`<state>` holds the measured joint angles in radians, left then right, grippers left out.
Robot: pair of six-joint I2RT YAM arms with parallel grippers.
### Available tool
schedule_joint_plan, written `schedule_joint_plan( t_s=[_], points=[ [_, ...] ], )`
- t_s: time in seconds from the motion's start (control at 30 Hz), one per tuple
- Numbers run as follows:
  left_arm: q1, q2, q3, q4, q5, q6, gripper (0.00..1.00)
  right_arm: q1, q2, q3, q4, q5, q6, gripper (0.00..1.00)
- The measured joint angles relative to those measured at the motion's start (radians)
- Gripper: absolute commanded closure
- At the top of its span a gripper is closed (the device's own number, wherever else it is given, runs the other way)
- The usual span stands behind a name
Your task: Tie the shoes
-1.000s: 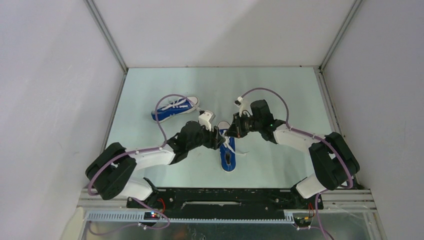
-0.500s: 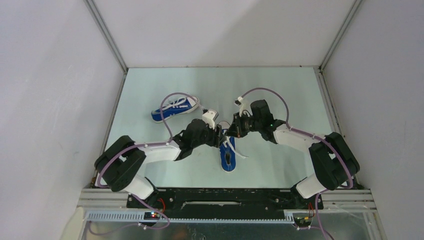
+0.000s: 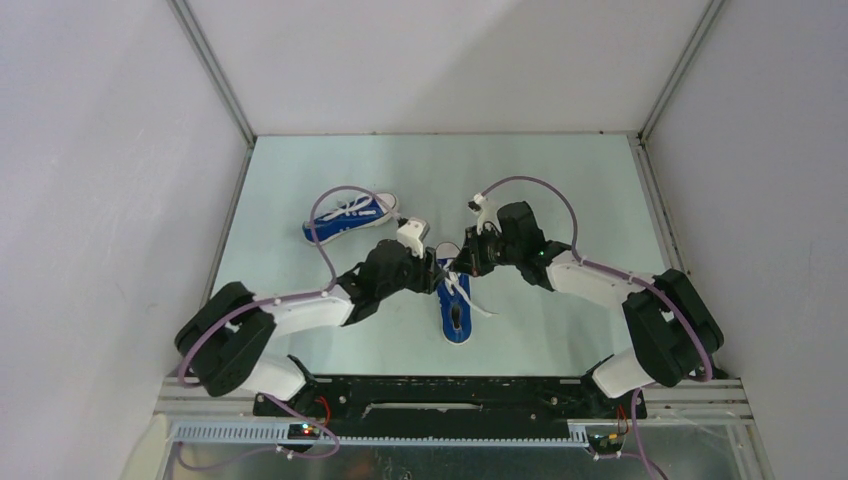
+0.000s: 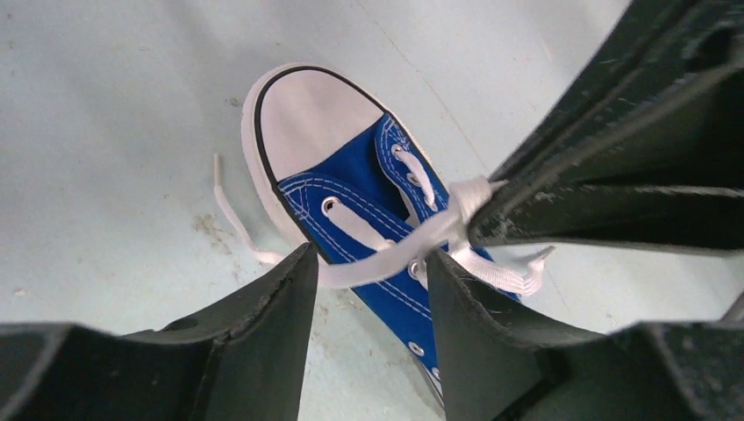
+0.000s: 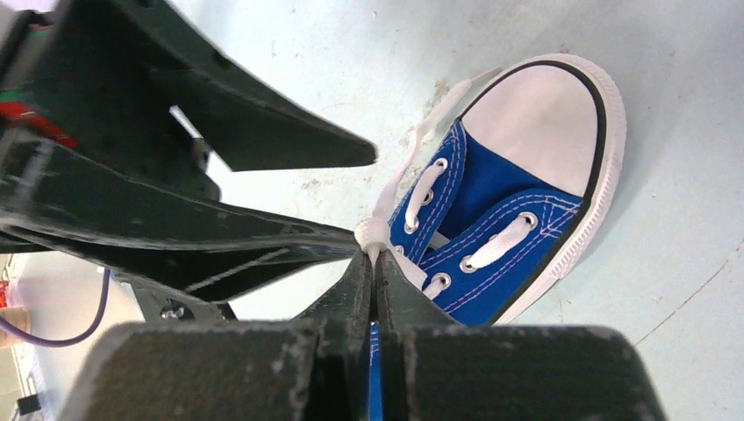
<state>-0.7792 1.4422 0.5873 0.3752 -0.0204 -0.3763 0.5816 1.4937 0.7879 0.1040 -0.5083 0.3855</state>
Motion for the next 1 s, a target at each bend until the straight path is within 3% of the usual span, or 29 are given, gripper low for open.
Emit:
schedule_joint_plan(
  t_s=[0.2,0.37,0.73,0.87,1.0],
  points=[
    [-0.011,-0.124,-0.06,-0.013,0.005,-0.061,0.61,0.0,-0.002,0.0,-0.006,0.026,0.015,1.0],
    [-0.053,-0.142,-0.062,-0.012,0.025,-0.123,0.82,0.002,-0.002,0.0,-0.005,0.029,0.025,1.0],
    [-0.083,-0.06,-0.017,0.015,0.042,-0.2,0.77,0.002,-0.002,0.0,-0.005,0.028,0.026,1.0],
    [-0.083,-0.034,0.0,0.017,0.03,-0.203,0.7,0.002,-0.002,0.0,-0.005,0.028,0.026,1.0],
    [-0.083,-0.019,0.018,0.013,0.005,-0.204,0.72,0.002,-0.003,0.0,-0.005,0.027,0.026,1.0]
  ],
)
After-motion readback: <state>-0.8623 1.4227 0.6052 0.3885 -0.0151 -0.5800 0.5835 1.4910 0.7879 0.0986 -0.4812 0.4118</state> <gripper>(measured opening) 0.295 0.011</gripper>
